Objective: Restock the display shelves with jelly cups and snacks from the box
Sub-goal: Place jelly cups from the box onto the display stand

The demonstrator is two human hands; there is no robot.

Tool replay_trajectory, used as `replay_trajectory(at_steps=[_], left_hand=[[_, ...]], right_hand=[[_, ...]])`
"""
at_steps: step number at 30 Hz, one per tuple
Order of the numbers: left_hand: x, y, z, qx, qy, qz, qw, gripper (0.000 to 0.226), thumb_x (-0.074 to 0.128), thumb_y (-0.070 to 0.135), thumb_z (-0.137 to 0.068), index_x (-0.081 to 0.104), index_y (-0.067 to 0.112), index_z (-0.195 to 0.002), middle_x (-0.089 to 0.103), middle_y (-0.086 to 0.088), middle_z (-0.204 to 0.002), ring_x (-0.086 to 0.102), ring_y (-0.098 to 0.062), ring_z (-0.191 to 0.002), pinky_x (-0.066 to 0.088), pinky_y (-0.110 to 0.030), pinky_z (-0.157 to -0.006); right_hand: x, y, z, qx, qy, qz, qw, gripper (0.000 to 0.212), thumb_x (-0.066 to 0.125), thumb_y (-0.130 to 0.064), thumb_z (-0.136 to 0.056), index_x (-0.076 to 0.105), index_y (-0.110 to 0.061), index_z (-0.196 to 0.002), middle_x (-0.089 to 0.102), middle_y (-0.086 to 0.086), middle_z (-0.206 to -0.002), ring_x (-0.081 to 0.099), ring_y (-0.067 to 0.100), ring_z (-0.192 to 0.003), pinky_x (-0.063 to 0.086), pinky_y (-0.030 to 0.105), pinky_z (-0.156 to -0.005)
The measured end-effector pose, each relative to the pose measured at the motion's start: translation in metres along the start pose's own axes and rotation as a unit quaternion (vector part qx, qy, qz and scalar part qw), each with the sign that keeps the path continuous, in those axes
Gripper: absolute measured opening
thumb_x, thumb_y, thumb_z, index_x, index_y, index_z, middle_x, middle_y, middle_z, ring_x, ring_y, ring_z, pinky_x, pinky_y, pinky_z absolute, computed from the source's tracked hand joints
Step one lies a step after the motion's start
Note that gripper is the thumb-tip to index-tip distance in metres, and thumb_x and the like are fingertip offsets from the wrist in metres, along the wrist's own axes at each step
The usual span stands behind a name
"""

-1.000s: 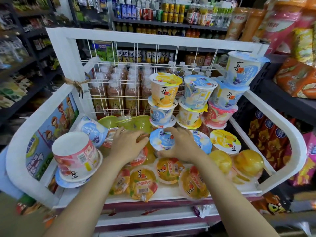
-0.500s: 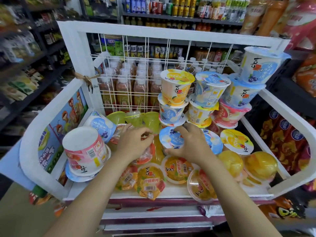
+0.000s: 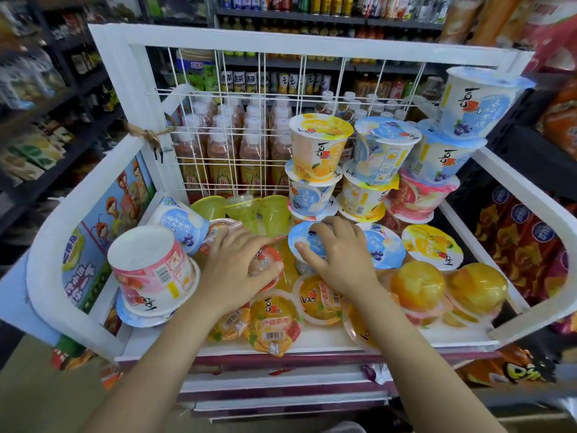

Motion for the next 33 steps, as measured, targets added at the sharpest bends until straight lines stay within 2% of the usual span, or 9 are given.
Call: replay_trajectory(at_steps=[5,8,10,14,17,20,22,25,33], left_hand=[[-0.004,0.006,-0.001,0.001,0.018,0.008,1.000,0.067,0.033,0.070,-0.082,0.059,0.033,-0.132,0.050,0.004,-0.142,0.029,-0.013,-0.136,0.010,-0.043,-0.120],[-0.004,0.032,-0.003,0.071,0.051,0.040,0.995,0.057,0.045,0.061,-0.083,0.069,0.025,-0.120,0.057,-0.001,-0.135,0.037,-0.018,-0.130,0.020,-0.044,-0.116],[0.007,0.054,-0.004,0.121,0.026,0.035,0.992,0.055,0.047,0.061,-0.083,0.070,0.026,-0.117,0.058,-0.002,-0.135,0.038,-0.020,-0.131,0.021,-0.045,-0.116],[0.032,0.073,-0.007,0.147,-0.069,-0.076,0.984,0.073,0.034,0.076,-0.081,0.055,0.035,-0.137,0.036,-0.009,-0.158,0.020,-0.024,-0.148,0.002,-0.046,-0.119],[0.037,0.075,-0.010,0.136,-0.120,-0.126,0.975,0.072,0.040,0.077,-0.086,0.034,0.044,-0.150,0.015,-0.007,-0.166,0.006,-0.027,-0.154,-0.004,-0.051,-0.121],[0.037,0.076,-0.010,0.153,-0.136,-0.126,0.971,0.061,0.040,0.073,-0.090,0.036,0.050,-0.146,0.012,-0.006,-0.167,0.006,-0.030,-0.153,-0.002,-0.051,-0.120],[0.036,0.075,-0.010,0.155,-0.152,-0.146,0.965,0.063,0.036,0.075,-0.090,0.034,0.048,-0.147,0.008,-0.006,-0.167,0.003,-0.030,-0.153,-0.001,-0.052,-0.119],[0.034,0.077,-0.011,0.145,-0.176,-0.173,0.958,0.077,0.032,0.083,-0.084,0.029,0.044,-0.150,0.001,-0.004,-0.168,-0.001,-0.027,-0.153,0.001,-0.052,-0.120],[0.022,0.086,-0.021,0.098,-0.245,-0.147,0.953,0.079,0.060,0.083,-0.069,0.046,0.048,-0.139,0.003,0.004,-0.166,0.000,-0.023,-0.151,0.007,-0.051,-0.121]], right_hand=[[-0.009,-0.002,-0.003,0.003,0.085,-0.038,0.996,0.046,0.045,-0.050,-0.095,0.072,-0.014,-0.092,0.061,0.002,-0.091,0.058,0.023,-0.088,0.037,0.035,-0.086],[-0.018,0.001,-0.003,0.012,0.093,-0.093,0.991,0.041,0.048,-0.043,-0.096,0.071,-0.011,-0.089,0.061,0.003,-0.085,0.058,0.024,-0.080,0.043,0.037,-0.075],[-0.030,0.006,0.005,0.020,0.094,-0.131,0.987,0.036,0.049,-0.038,-0.095,0.070,-0.009,-0.090,0.061,0.005,-0.085,0.058,0.024,-0.077,0.046,0.038,-0.068],[-0.053,0.020,0.043,0.041,0.067,-0.115,0.990,0.030,0.049,-0.033,-0.092,0.070,-0.011,-0.089,0.062,0.003,-0.081,0.058,0.022,-0.075,0.048,0.040,-0.065],[-0.060,0.024,0.077,0.057,0.025,-0.084,0.995,0.031,0.051,-0.034,-0.088,0.072,-0.011,-0.090,0.063,0.001,-0.076,0.058,0.021,-0.072,0.050,0.042,-0.062],[-0.067,0.021,0.102,0.029,-0.020,-0.054,0.998,0.034,0.071,-0.038,-0.080,0.073,-0.012,-0.102,0.067,0.004,-0.102,0.057,0.018,-0.093,0.048,0.028,-0.076],[-0.073,0.019,0.113,0.028,-0.076,-0.020,0.997,0.060,0.083,-0.047,-0.068,0.069,-0.012,-0.115,0.060,0.010,-0.120,0.053,0.020,-0.109,0.046,0.030,-0.088],[-0.078,0.018,0.116,0.075,-0.188,0.008,0.979,0.096,0.087,-0.048,-0.065,0.046,-0.015,-0.146,0.042,0.008,-0.150,0.038,0.026,-0.134,0.034,0.037,-0.109],[-0.076,0.024,0.108,0.053,-0.246,0.004,0.968,0.088,0.078,-0.047,-0.078,0.037,-0.023,-0.152,0.028,-0.002,-0.162,0.021,0.022,-0.147,0.024,0.036,-0.119]])
Point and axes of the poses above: each hand's wrist, its own z-axis away from the middle knuckle, its own x-axis out of the palm, y = z × x, the point moved 2 cm from there along -z, towards the middle knuckle
